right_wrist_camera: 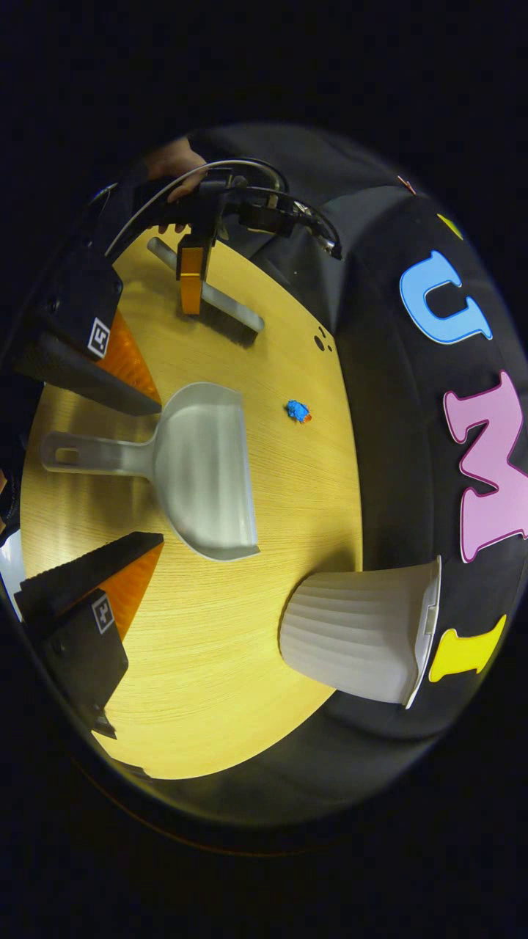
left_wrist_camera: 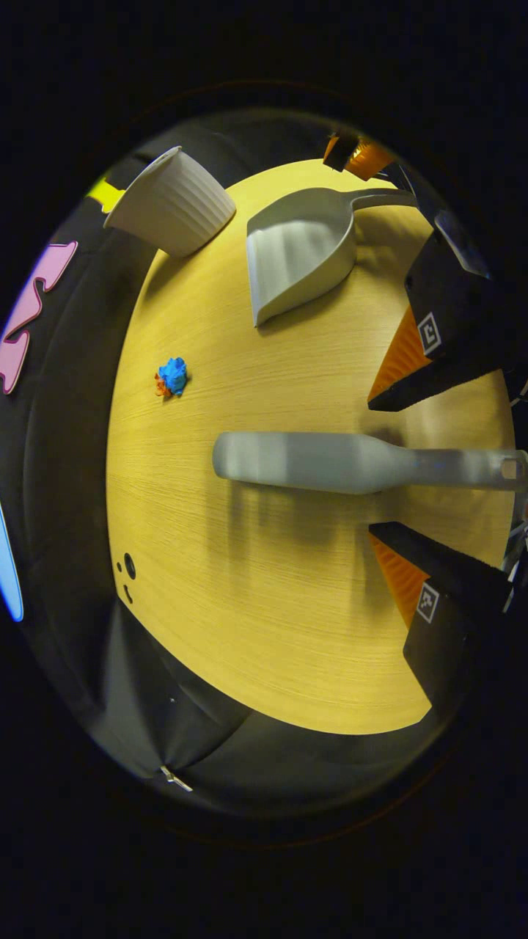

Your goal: Pick up the small broom and dustpan from the desktop, sweep the trash into the dustpan with the broom, and then empty the trash into the garbage bin.

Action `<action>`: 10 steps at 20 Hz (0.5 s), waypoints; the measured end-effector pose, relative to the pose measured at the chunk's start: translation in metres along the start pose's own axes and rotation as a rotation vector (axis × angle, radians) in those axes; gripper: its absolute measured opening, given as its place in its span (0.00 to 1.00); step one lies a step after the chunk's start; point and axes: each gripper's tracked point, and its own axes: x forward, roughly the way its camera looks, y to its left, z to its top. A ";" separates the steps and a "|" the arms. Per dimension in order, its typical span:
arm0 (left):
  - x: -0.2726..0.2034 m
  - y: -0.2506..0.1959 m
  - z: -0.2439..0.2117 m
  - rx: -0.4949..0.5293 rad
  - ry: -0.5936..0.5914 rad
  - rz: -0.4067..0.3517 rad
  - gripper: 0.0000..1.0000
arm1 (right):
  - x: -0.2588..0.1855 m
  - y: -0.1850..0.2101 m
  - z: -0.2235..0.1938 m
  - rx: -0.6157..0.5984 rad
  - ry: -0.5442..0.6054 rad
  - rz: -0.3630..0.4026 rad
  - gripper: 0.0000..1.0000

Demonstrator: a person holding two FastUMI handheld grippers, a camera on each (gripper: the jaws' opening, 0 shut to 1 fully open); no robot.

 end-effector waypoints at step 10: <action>0.019 0.006 -0.003 -0.001 0.039 0.034 0.66 | 0.007 0.004 -0.014 0.025 0.059 -0.007 0.99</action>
